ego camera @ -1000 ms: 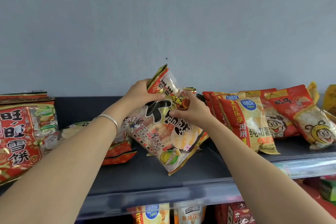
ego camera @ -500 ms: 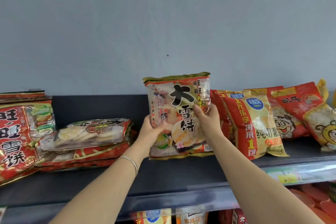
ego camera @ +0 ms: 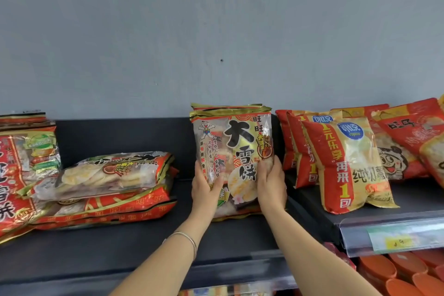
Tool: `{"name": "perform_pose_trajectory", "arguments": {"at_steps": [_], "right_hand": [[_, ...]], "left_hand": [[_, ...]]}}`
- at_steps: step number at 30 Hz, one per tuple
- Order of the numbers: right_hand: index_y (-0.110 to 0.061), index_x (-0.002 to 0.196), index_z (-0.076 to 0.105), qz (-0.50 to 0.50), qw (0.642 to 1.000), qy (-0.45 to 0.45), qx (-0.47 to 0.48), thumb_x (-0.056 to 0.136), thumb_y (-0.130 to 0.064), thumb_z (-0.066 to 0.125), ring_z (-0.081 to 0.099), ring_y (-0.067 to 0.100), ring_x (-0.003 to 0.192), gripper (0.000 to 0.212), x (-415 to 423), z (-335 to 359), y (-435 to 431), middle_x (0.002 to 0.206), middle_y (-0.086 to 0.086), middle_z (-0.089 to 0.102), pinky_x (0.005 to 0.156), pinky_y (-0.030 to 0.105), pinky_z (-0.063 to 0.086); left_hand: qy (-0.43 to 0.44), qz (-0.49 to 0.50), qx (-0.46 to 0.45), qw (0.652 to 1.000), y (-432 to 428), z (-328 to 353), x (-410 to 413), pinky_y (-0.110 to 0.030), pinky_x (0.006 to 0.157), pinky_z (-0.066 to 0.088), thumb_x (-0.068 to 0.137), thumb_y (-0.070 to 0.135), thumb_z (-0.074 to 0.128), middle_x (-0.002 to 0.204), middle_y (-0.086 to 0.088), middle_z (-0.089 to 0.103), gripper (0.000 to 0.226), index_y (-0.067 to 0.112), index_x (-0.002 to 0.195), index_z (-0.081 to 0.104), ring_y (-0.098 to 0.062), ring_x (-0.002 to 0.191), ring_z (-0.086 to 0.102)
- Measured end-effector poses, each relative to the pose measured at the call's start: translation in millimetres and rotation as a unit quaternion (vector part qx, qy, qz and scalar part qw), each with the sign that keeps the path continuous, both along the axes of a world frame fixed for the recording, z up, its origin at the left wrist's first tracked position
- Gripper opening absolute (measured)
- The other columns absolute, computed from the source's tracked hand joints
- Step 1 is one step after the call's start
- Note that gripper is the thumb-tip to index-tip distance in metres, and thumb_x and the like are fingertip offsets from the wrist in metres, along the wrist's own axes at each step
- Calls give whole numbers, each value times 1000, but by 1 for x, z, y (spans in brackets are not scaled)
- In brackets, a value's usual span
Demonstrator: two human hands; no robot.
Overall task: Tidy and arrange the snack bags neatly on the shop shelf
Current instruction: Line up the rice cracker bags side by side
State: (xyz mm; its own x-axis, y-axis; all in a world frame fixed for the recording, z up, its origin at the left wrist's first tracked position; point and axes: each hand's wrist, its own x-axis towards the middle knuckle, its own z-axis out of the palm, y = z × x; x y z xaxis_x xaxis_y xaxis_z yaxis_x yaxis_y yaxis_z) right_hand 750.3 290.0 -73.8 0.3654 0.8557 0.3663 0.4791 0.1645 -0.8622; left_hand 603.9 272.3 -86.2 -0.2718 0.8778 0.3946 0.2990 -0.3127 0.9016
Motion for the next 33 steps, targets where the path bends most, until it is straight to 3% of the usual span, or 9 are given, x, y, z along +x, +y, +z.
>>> {"name": "perform_pose_trajectory", "arguments": {"at_steps": [4, 8, 11, 14, 17, 19, 24, 29, 33], "right_hand": [[-22, 149, 22, -70, 996, -53, 30, 100, -44, 29, 43, 32, 126, 54, 3, 2, -1, 142, 11, 41, 104, 49, 33], [-22, 148, 28, -117, 986, -97, 65, 101, -31, 37, 36, 31, 131, 49, 0, 4, -7, 147, 9, 34, 105, 50, 30], [-19, 142, 41, -89, 969, -178, 147, 95, -20, 53, 33, 33, 135, 49, -13, 10, -14, 148, 12, 35, 108, 51, 28], [-18, 126, 57, -18, 928, -260, 267, 88, -18, 64, 44, 38, 125, 39, -42, 15, -21, 137, 16, 48, 99, 53, 40], [-15, 117, 62, 58, 897, -294, 325, 89, -22, 57, 49, 34, 119, 29, -79, 23, -30, 130, 12, 53, 94, 45, 44], [-14, 115, 63, 117, 884, -301, 339, 90, -28, 47, 51, 32, 114, 34, -106, 32, -37, 126, 11, 55, 92, 42, 45], [-15, 120, 63, 218, 856, -332, 332, 90, -33, 45, 55, 32, 116, 39, -169, 51, -45, 126, 9, 59, 90, 46, 50], [-29, 137, 48, 240, 842, -431, 220, 95, -49, 43, 41, 24, 134, 46, -220, 54, -48, 144, 0, 47, 105, 45, 33], [-35, 142, 35, 212, 795, -545, 162, 89, -55, 48, 48, 27, 125, 58, -236, 49, -47, 138, -2, 50, 97, 42, 40]], "left_hand": [[42, -2, -11, 999, 1, -3, -1, -51, 113, 24, 92, 38, 53, 151, -5, 26, 77, 30, 150, 4, -26, 139, 25], [199, 74, -85, 973, -5, 0, -5, -52, 109, 25, 93, 52, 43, 152, -1, 23, 71, 35, 149, 4, -28, 138, 24], [165, 107, 6, 980, -19, 13, -9, -40, 107, 30, 94, 35, 51, 147, -4, 32, 59, 29, 147, 24, -23, 133, 32], [151, 104, 107, 977, -40, 34, -21, -25, 103, 33, 94, 17, 54, 137, -2, 43, 44, 19, 136, 44, -16, 127, 40], [232, 128, 180, 947, -60, 50, -52, -28, 102, 40, 93, 10, 54, 125, -1, 53, 33, 15, 125, 55, -13, 117, 48], [286, 171, 203, 921, -69, 57, -83, -27, 99, 40, 91, 9, 56, 121, -2, 57, 30, 14, 120, 59, -14, 114, 51], [378, 274, 161, 870, -85, 55, -167, -38, 95, 46, 87, 19, 62, 118, -3, 60, 32, 16, 119, 62, -21, 112, 55], [436, 285, 16, 853, -92, 38, -226, -42, 109, 23, 93, 40, 51, 138, 5, 47, 43, 30, 134, 48, -18, 131, 39], [469, 265, -36, 842, -89, 38, -260, -40, 111, 15, 93, 48, 45, 145, 14, 37, 46, 39, 137, 40, -15, 135, 32]]}}
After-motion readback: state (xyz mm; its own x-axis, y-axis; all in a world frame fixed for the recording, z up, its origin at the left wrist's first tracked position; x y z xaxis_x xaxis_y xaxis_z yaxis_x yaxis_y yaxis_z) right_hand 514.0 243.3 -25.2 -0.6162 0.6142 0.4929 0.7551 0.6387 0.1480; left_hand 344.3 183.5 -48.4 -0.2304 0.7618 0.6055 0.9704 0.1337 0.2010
